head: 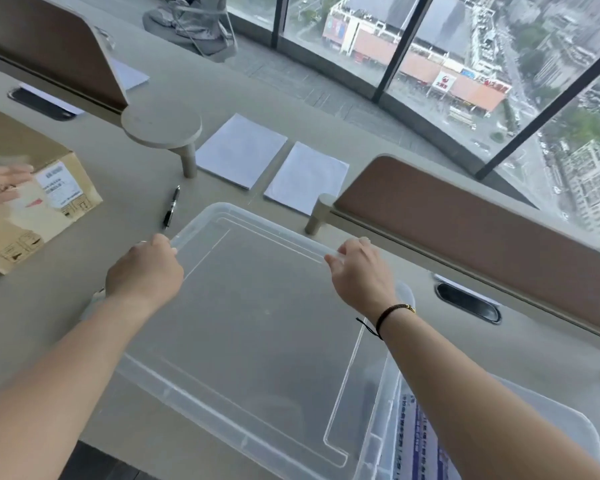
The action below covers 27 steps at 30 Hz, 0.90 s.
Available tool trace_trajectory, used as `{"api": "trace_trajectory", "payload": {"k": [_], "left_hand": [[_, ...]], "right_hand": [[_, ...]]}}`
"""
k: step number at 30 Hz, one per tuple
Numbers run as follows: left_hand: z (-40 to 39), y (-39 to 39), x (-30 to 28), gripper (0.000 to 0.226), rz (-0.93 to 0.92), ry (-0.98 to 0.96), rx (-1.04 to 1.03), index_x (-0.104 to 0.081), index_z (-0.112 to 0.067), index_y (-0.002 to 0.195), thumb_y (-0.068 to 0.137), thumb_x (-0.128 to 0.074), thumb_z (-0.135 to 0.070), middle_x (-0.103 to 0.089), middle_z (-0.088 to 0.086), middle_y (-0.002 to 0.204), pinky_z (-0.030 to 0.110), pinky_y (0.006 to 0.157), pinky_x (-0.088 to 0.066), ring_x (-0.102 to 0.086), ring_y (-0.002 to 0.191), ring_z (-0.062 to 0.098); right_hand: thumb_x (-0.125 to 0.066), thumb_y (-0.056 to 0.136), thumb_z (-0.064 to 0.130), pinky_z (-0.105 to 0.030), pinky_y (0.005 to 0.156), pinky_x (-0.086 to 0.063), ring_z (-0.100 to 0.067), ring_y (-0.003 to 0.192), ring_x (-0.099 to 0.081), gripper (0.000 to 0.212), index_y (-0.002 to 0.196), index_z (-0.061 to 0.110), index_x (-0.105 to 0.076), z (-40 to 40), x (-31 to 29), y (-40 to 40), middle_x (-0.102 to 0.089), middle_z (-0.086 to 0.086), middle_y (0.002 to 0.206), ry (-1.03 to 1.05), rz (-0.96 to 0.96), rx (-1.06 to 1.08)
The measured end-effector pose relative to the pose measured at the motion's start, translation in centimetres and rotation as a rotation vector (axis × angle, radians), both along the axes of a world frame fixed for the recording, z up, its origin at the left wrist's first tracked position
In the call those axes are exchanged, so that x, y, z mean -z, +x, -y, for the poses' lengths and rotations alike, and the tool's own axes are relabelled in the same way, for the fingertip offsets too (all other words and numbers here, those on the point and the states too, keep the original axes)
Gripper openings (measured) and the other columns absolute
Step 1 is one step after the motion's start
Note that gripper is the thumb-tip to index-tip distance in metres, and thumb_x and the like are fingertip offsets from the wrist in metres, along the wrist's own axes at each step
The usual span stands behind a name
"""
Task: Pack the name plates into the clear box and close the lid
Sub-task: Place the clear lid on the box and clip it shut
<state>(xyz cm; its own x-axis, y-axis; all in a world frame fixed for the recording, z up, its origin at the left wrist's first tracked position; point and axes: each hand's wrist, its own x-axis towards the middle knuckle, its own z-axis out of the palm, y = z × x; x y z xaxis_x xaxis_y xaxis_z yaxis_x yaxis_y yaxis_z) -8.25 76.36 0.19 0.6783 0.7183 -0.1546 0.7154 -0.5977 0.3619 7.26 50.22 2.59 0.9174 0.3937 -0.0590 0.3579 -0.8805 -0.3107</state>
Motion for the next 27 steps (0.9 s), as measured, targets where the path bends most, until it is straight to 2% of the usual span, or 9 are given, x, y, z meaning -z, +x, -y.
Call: {"api": "trace_trajectory", "payload": {"k": [4, 10, 12, 15, 19, 23, 27], "left_hand": [[4.9, 0.6, -1.2, 0.022, -0.005, -0.013, 0.099, -0.059, -0.006, 0.108, 0.098, -0.043, -0.018, -0.063, 0.023, 0.103, 0.039, 0.073, -0.04, -0.057, 0.091, 0.041], [14.2, 0.9, -2.7, 0.019, -0.062, -0.034, 0.224, -0.058, -0.007, 0.103, 0.097, -0.042, -0.017, -0.064, 0.019, 0.103, 0.036, 0.07, -0.039, -0.05, 0.079, 0.034], [17.4, 1.1, -2.7, 0.018, -0.074, -0.045, 0.263, -0.058, -0.007, 0.102, 0.097, -0.043, -0.017, -0.064, 0.017, 0.102, 0.036, 0.07, -0.04, -0.054, 0.082, 0.034], [22.2, 1.2, -2.1, 0.02, -0.084, -0.129, 0.294, -0.061, -0.006, 0.101, 0.097, -0.047, -0.019, -0.066, 0.016, 0.105, 0.035, 0.073, -0.044, -0.062, 0.095, 0.037], [28.4, 0.8, -0.7, 0.016, -0.107, -0.181, 0.325, -0.055, -0.01, 0.086, 0.097, -0.048, -0.019, -0.067, 0.017, 0.101, 0.035, 0.075, -0.049, -0.064, 0.094, 0.038], [35.0, 0.3, 0.6, 0.012, -0.153, -0.118, 0.345, -0.053, -0.009, 0.087, 0.095, -0.046, -0.016, -0.067, 0.017, 0.103, 0.034, 0.07, -0.043, -0.063, 0.095, 0.037], [39.2, -0.4, 1.5, 0.014, -0.202, -0.046, 0.303, -0.055, -0.006, 0.097, 0.094, -0.045, -0.014, -0.067, 0.016, 0.103, 0.036, 0.073, -0.047, -0.064, 0.096, 0.037]], "right_hand": [[-0.052, 0.095, 0.041, -0.038, 0.086, -0.044, -0.026, 0.103, -0.054, 0.03, 0.105, 0.014, -0.059, 6.2, -1.6, -0.1, -0.056, -0.003, 0.111, 0.011, -0.022, 0.064], [-0.053, 0.093, 0.043, -0.037, 0.087, -0.044, -0.024, 0.107, -0.054, 0.034, 0.109, 0.015, -0.063, 16.1, -1.9, 0.1, -0.058, 0.0, 0.112, -0.025, -0.016, 0.133], [-0.054, 0.093, 0.043, -0.039, 0.089, -0.045, -0.024, 0.11, -0.054, 0.035, 0.11, 0.015, -0.063, 19.6, -1.7, 0.0, -0.058, -0.001, 0.113, -0.02, -0.014, 0.157], [-0.054, 0.093, 0.043, -0.041, 0.089, -0.046, -0.023, 0.112, -0.052, 0.036, 0.114, 0.015, -0.063, 24.8, -1.2, -0.1, -0.057, 0.0, 0.116, -0.025, -0.03, 0.187], [-0.055, 0.093, 0.041, -0.04, 0.091, -0.045, -0.026, 0.109, -0.054, 0.034, 0.113, 0.015, -0.064, 31.1, 0.3, -0.5, -0.058, -0.002, 0.114, -0.045, -0.05, 0.188], [-0.053, 0.094, 0.044, -0.04, 0.092, -0.043, -0.025, 0.109, -0.053, 0.035, 0.115, 0.018, -0.063, 37.7, 2.3, -0.9, -0.058, -0.001, 0.116, -0.057, -0.064, 0.181], [-0.051, 0.094, 0.046, -0.038, 0.093, -0.04, -0.024, 0.112, -0.051, 0.037, 0.118, 0.02, -0.062, 40.6, 4.2, -0.6, -0.058, 0.0, 0.118, -0.024, -0.033, 0.143]]}}
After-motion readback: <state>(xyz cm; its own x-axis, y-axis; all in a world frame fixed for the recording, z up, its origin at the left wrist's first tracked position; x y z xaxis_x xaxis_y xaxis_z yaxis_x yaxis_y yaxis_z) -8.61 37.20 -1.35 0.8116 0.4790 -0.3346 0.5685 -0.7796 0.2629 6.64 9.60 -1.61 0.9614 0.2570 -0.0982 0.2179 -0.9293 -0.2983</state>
